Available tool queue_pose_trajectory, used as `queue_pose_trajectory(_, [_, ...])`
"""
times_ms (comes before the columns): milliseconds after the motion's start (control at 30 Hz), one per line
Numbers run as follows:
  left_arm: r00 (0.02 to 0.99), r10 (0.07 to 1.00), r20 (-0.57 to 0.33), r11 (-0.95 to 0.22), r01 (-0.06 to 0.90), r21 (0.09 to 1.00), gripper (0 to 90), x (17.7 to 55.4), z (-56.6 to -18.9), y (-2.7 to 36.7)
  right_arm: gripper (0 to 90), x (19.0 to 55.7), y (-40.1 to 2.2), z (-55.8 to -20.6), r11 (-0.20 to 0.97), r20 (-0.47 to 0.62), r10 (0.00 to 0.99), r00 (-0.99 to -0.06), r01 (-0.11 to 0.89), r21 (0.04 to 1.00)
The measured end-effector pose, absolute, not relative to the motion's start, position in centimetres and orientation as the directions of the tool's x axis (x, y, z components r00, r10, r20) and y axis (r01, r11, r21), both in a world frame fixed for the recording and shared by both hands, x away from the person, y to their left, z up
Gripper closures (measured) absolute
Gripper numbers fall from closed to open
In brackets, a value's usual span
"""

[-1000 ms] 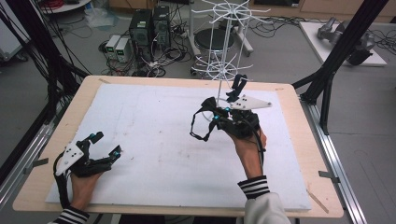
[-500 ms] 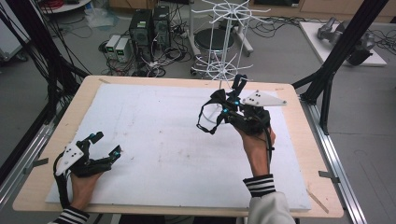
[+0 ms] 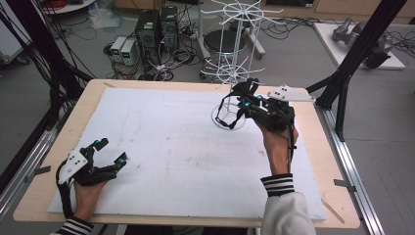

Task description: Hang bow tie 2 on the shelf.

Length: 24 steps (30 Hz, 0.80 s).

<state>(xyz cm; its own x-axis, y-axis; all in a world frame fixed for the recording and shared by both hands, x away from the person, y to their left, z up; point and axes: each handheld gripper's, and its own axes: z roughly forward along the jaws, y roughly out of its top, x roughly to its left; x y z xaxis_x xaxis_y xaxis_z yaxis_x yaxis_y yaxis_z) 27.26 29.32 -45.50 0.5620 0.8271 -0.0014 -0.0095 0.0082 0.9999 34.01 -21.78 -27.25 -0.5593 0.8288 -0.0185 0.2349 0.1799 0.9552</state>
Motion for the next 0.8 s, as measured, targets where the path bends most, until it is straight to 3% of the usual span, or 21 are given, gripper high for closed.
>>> queue_pose_trajectory(800, [0.563, 0.827, -0.001, 0.007, -0.009, 1.0, 12.6, 27.2, -45.5, 29.3, 76.2, 37.6, -22.9, -28.4, 0.134, 0.019, 0.887, -0.461, 0.295, 0.946])
